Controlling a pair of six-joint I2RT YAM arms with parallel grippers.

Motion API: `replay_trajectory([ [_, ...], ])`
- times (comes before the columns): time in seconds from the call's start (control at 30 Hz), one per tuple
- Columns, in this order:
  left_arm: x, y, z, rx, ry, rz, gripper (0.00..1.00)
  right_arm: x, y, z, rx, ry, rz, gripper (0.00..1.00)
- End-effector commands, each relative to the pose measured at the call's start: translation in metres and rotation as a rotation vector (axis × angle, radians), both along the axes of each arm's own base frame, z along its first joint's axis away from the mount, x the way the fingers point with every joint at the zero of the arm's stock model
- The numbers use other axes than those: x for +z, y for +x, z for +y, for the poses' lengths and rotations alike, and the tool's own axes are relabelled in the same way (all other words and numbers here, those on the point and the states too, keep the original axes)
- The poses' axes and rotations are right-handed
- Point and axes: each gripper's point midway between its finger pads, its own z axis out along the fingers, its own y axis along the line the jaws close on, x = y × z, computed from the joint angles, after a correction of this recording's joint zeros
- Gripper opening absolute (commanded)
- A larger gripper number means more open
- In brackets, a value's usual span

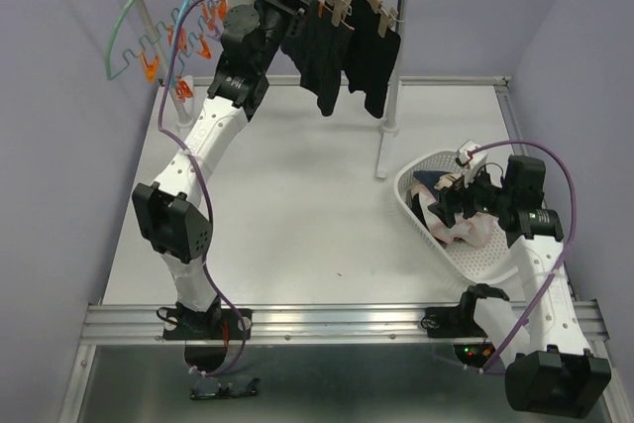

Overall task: Remove the underwear clipped to the hanger
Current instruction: Pick up the hanger from the clothesline.

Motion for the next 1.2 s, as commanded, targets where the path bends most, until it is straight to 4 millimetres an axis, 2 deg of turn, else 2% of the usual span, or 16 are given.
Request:
replay_trajectory([
  [0.0, 0.048, -0.014, 0.008, -0.018, -0.076, -0.097, 0.73, 0.005, 0.003, 0.0, 0.004, -0.002, -0.044, 1.0],
  [0.23, 0.041, 0.001, 0.0, -0.04, -0.093, -0.06, 0.72, 0.006, 0.003, -0.001, -0.001, -0.004, -0.048, 1.0],
  [0.53, 0.032, 0.0, 0.01, 0.009, -0.088, -0.021, 0.72, 0.007, 0.003, -0.001, -0.003, -0.004, -0.05, 1.0],
  [0.73, 0.024, 0.009, 0.003, -0.01, -0.099, 0.005, 0.72, 0.006, 0.003, -0.001, -0.004, -0.005, -0.047, 1.0],
  [1.17, 0.038, 0.023, -0.003, -0.032, -0.177, -0.001, 0.7, 0.005, 0.003, -0.002, -0.007, -0.009, -0.047, 1.0],
])
